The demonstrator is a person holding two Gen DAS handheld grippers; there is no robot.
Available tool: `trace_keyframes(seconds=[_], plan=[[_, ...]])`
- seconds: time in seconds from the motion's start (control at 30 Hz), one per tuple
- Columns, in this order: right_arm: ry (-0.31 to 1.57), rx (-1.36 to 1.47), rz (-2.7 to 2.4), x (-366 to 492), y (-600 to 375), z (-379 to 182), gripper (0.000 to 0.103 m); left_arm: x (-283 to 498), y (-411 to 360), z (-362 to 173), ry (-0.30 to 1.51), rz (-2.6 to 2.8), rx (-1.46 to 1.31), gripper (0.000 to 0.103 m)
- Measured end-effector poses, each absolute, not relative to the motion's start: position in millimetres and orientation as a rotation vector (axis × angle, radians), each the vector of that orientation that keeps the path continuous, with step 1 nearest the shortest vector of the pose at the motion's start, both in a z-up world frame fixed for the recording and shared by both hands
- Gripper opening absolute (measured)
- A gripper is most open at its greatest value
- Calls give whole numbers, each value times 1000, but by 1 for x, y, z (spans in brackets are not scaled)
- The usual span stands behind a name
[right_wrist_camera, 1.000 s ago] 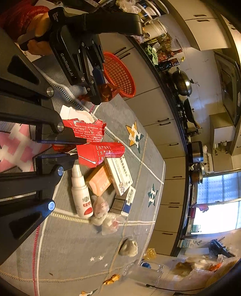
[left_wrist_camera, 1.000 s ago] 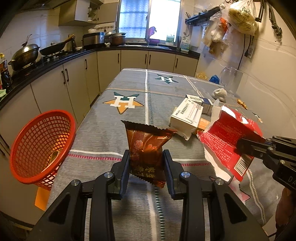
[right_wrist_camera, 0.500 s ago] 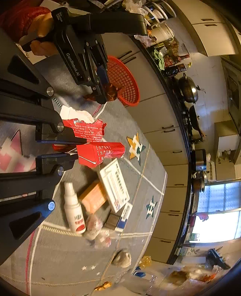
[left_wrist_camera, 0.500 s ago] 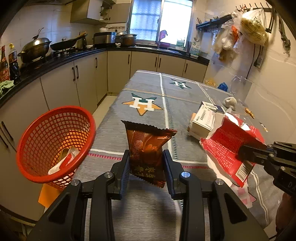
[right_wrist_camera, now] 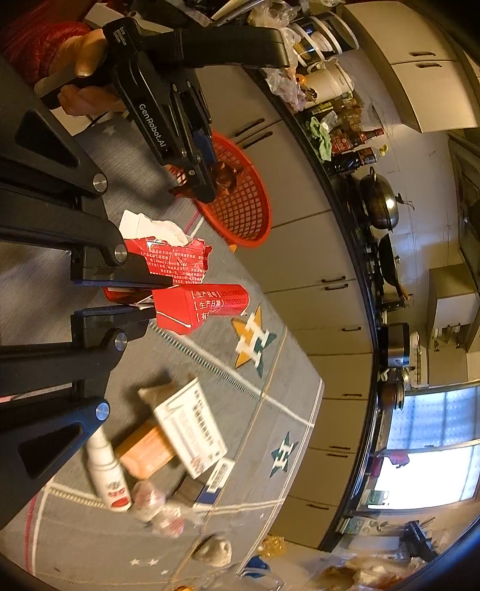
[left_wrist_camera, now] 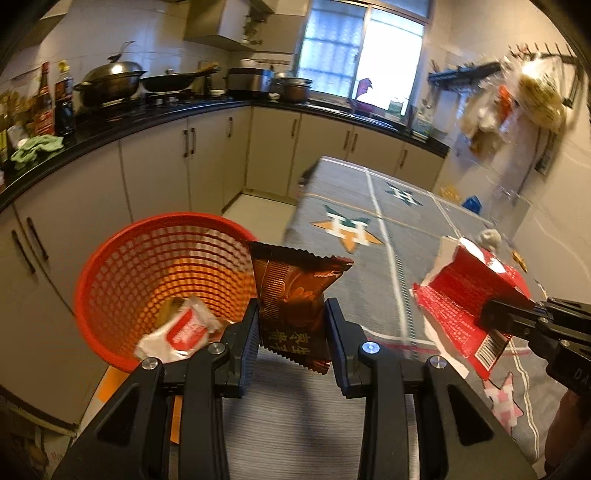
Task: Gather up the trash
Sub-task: 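Carry the brown wrapper and red packet over the red basket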
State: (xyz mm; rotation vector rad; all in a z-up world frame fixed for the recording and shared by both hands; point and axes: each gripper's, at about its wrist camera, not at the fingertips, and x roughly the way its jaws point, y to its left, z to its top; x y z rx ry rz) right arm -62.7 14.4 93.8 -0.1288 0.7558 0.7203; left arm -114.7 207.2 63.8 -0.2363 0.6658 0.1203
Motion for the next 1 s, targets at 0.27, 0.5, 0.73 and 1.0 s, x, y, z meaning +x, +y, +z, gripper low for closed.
trace_keyframes(seconds=[0.27, 0.5, 0.73, 1.0], plan=[[761, -129, 778, -54, 48, 102, 9, -121, 253, 67, 643, 210, -283, 33], [748, -111, 820, -46, 81, 114, 9, -121, 281, 63, 640, 252, -317, 33], [697, -90, 806, -33, 118, 118, 9, -117, 293, 58, 646, 274, -331, 33], [759, -26, 853, -7, 162, 88, 9, -109, 307, 47, 672, 299, -340, 33]])
